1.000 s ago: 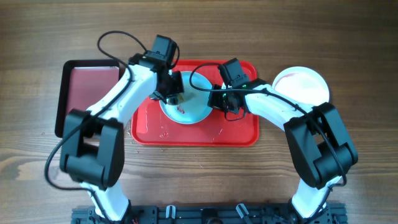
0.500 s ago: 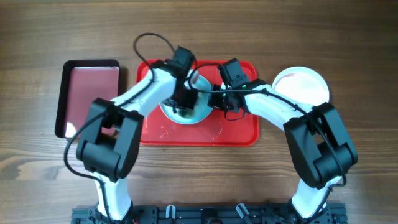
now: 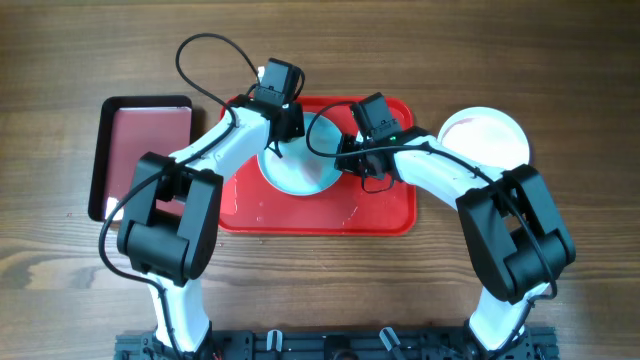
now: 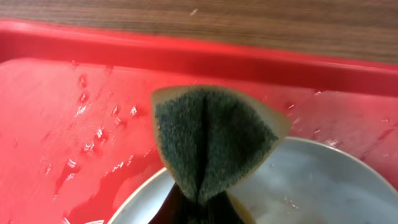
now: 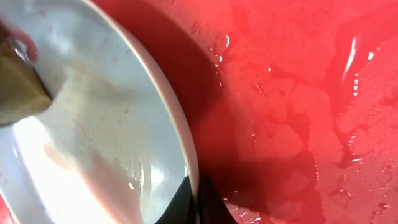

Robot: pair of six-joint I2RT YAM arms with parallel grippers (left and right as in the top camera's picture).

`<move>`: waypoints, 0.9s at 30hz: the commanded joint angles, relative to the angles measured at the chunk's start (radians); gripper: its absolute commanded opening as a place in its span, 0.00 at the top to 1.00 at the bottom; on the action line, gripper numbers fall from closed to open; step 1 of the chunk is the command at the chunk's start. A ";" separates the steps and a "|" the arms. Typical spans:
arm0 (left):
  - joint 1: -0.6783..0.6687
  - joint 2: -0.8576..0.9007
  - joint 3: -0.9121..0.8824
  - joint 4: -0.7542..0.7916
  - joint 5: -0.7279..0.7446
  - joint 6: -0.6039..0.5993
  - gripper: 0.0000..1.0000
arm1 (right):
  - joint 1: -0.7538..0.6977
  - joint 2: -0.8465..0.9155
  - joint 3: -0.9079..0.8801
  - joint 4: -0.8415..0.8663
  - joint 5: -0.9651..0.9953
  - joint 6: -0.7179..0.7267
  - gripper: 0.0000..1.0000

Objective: Clean dirty plates on tray and stack at the side
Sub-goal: 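Scrub the last plate with the sponge while the right gripper holds it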

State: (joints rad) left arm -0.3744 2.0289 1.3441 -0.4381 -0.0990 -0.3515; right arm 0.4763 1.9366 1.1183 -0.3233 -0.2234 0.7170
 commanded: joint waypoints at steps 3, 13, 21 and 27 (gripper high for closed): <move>0.012 0.016 -0.005 -0.277 -0.006 -0.068 0.96 | 0.005 0.022 -0.015 -0.006 0.006 -0.014 0.96; -0.050 0.015 -0.005 -0.237 0.692 0.325 0.96 | 0.005 0.022 -0.015 -0.009 0.005 -0.013 0.95; -0.009 0.016 -0.005 -0.076 0.150 0.146 0.96 | 0.005 0.022 -0.015 -0.009 0.006 -0.014 0.96; 0.062 0.016 -0.005 -0.278 -0.183 -0.140 0.96 | 0.005 0.022 -0.015 -0.007 0.006 -0.014 0.96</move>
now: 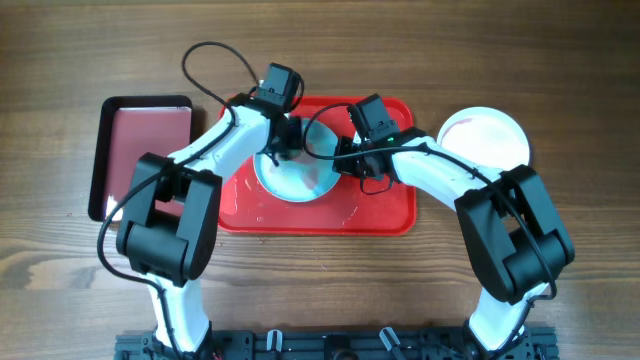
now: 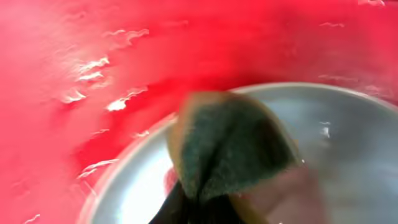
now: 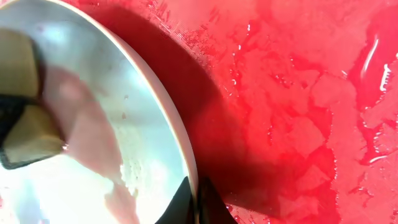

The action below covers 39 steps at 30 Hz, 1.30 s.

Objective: Clean dirty plates on tray and stack at the side
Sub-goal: 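Scrub the last plate with the sponge while the right gripper holds it, then lift the last plate with the right gripper and stack it on the pile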

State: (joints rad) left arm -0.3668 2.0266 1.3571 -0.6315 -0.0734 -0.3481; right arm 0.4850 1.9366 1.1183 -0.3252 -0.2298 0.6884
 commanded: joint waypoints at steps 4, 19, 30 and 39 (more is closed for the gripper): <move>0.062 0.018 -0.018 -0.312 -0.137 -0.199 0.95 | -0.004 0.022 -0.015 -0.005 0.012 0.014 0.96; -0.029 0.018 -0.018 -0.089 0.477 0.161 0.96 | -0.003 0.022 -0.015 -0.006 0.012 0.014 0.96; 0.215 0.002 0.227 -0.232 0.209 -0.027 0.96 | -0.004 0.022 -0.015 -0.016 0.012 0.014 0.96; 0.257 -0.012 0.285 -0.462 0.226 -0.020 0.96 | -0.003 -0.221 0.008 -0.235 0.263 -0.154 0.95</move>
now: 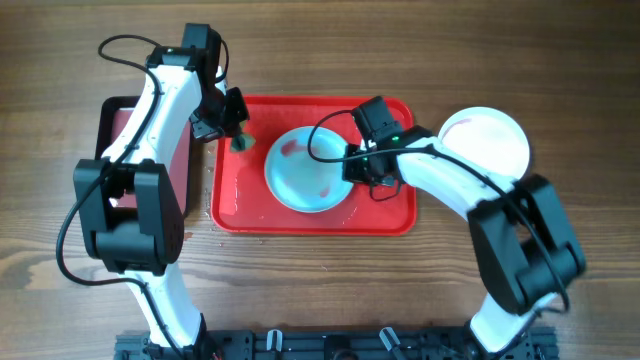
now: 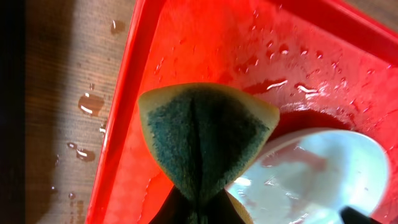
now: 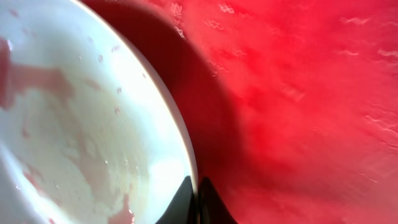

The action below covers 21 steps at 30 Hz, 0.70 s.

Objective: Clean dirty plates on tray and stack at the side
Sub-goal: 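Lift the last plate with the right gripper and stack it on the pile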

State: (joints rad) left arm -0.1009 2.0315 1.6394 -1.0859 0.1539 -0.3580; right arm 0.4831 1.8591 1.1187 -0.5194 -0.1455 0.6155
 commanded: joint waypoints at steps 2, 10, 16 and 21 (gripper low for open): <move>-0.010 -0.017 -0.005 -0.006 0.029 -0.017 0.96 | 0.015 -0.246 0.008 -0.108 0.346 -0.094 0.96; -0.080 -0.016 -0.064 0.043 0.035 -0.023 0.96 | 0.306 -0.418 0.008 -0.166 1.180 -0.245 0.96; -0.085 -0.016 -0.089 0.057 0.035 -0.040 0.96 | 0.490 -0.418 0.008 -0.094 1.566 -0.388 0.96; -0.085 -0.016 -0.089 0.065 0.035 -0.040 0.96 | 0.521 -0.418 0.008 0.176 1.665 -0.718 0.96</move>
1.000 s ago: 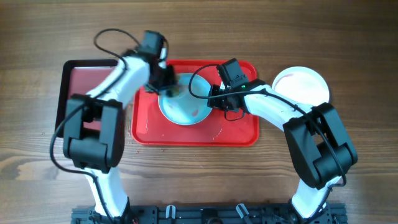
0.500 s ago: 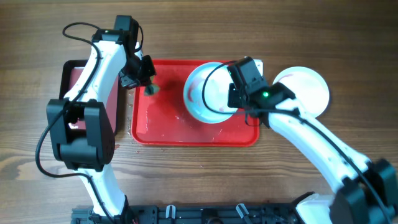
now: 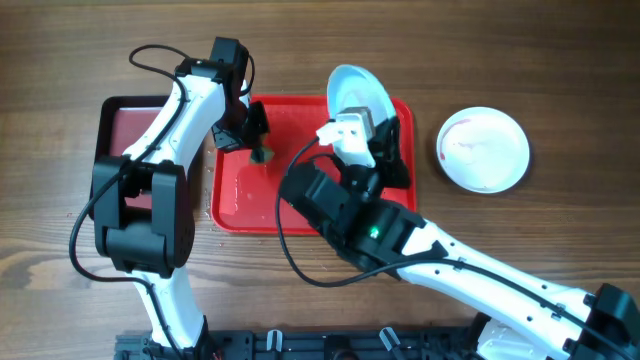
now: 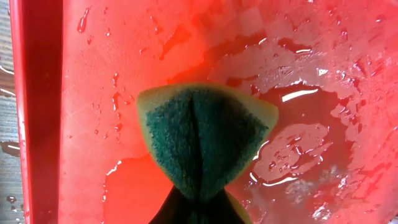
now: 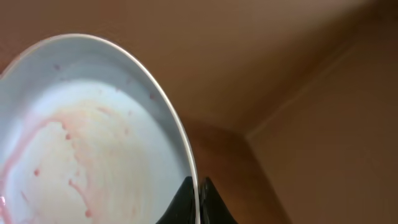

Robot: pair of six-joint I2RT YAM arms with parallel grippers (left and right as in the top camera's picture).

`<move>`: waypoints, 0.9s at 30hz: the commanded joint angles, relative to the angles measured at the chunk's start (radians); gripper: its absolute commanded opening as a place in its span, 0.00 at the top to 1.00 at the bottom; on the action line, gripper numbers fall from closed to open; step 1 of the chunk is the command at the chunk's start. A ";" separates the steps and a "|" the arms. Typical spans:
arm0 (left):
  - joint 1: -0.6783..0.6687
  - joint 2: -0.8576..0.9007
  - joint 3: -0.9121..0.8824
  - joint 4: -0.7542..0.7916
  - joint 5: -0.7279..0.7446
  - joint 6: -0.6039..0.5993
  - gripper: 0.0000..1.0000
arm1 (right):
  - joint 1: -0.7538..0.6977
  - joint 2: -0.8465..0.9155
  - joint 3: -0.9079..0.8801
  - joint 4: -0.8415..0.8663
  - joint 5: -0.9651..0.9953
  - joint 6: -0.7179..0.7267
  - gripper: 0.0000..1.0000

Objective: Clean dirty plates on tray and stack at the side
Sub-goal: 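Lift the last plate with the right gripper and stack it on the pile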

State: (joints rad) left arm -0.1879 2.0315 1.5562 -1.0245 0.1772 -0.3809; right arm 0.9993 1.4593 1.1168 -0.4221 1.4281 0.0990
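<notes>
My right gripper (image 3: 352, 122) is shut on the rim of a pale blue plate (image 3: 358, 92) and holds it high above the red tray (image 3: 300, 205), close to the overhead camera. In the right wrist view the plate (image 5: 93, 143) shows faint pink streaks, its rim pinched at my right gripper (image 5: 196, 190). My left gripper (image 3: 258, 148) is shut on a green and yellow sponge (image 4: 205, 140), folded between the jaws, over the wet left part of the tray (image 4: 37, 93). A white plate (image 3: 484, 148) with a pink smear lies on the table to the right of the tray.
A dark rectangular tray (image 3: 115, 120) with a reddish inside lies left of the red tray. Water drops and puddles cover the red tray's floor. My raised right arm hides the tray's right half in the overhead view.
The blue plate, which rested on the tray with my right gripper on its rim, now hangs high above the tray. My left gripper with the sponge has moved slightly right, further inside the tray.
The sponge in my left gripper was at the far rim of the blue plate, then pressed on the plate's face, while my right gripper held the rim. Then the sponge was off at the tray's left edge. Now the plate is up off the tray.
</notes>
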 commanded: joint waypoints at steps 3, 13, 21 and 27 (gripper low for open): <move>0.002 -0.016 -0.006 0.003 0.012 -0.018 0.96 | 0.005 -0.019 0.010 0.186 0.091 -0.315 0.96; 0.002 -0.016 -0.006 0.003 0.012 -0.018 0.96 | 0.005 -0.019 0.003 0.219 0.089 -0.319 0.96; 0.002 -0.016 -0.006 0.011 0.012 -0.017 0.96 | -0.171 -0.020 -0.031 -0.239 -0.818 0.378 0.96; 0.002 -0.016 -0.006 0.019 0.012 -0.017 0.96 | -0.825 -0.061 -0.031 -0.280 -1.442 0.346 0.96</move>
State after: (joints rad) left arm -0.1879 2.0315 1.5543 -1.0107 0.1802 -0.3813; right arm 0.3386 1.4269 1.0863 -0.6865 0.1970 0.4225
